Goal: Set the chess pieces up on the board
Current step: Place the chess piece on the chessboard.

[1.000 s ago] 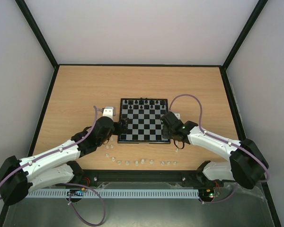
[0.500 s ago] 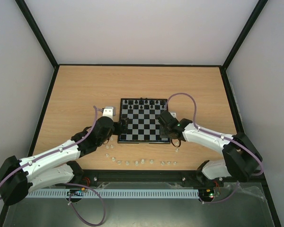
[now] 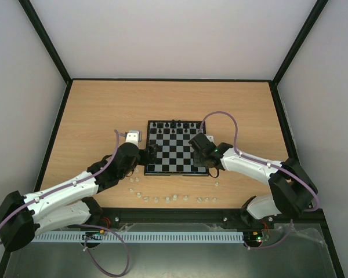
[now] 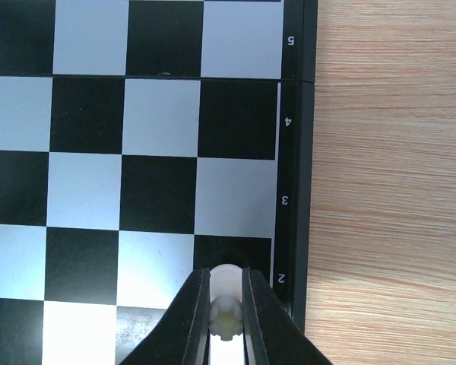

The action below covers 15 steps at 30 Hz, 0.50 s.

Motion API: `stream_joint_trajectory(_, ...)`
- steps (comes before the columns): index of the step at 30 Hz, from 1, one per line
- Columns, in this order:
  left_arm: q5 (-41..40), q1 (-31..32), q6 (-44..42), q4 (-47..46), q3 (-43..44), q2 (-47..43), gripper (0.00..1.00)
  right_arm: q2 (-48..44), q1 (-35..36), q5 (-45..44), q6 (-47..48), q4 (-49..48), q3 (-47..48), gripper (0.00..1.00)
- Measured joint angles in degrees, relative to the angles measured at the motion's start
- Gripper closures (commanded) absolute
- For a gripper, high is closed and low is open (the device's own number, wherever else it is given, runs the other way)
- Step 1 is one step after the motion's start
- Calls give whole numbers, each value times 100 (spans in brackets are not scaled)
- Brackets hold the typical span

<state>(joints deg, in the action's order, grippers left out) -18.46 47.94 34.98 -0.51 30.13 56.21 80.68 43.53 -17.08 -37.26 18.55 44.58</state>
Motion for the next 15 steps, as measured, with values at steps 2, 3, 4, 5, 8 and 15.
stream_joint_trajectory(2, 0, 0, 0, 0, 0, -11, 1, 2, 0, 2, 0, 4, 0, 94)
stream_joint_trajectory(3, 0, 0, 0, 0, 0, -15, 1, 2, 0, 2, 0, 4, 0, 94)
stream_joint_trajectory(4, 0, 0, 0, 0, 0, -17, 1, 2, 0, 4, 0, 4, 0, 94)
stream_joint_trajectory(5, 2, 0, 0, 0, 0, -17, 1, 2, 0, 7, 0, 4, 0, 94)
stream_joint_trajectory(8, 2, 0, 0, 0, 0, -20, 1, 2, 11, 17, -2, 4, -2, 94)
stream_joint_trajectory(15, 2, 0, 0, 0, -11, -22, 1, -66, 264, 11, -66, 85, -44, 94)
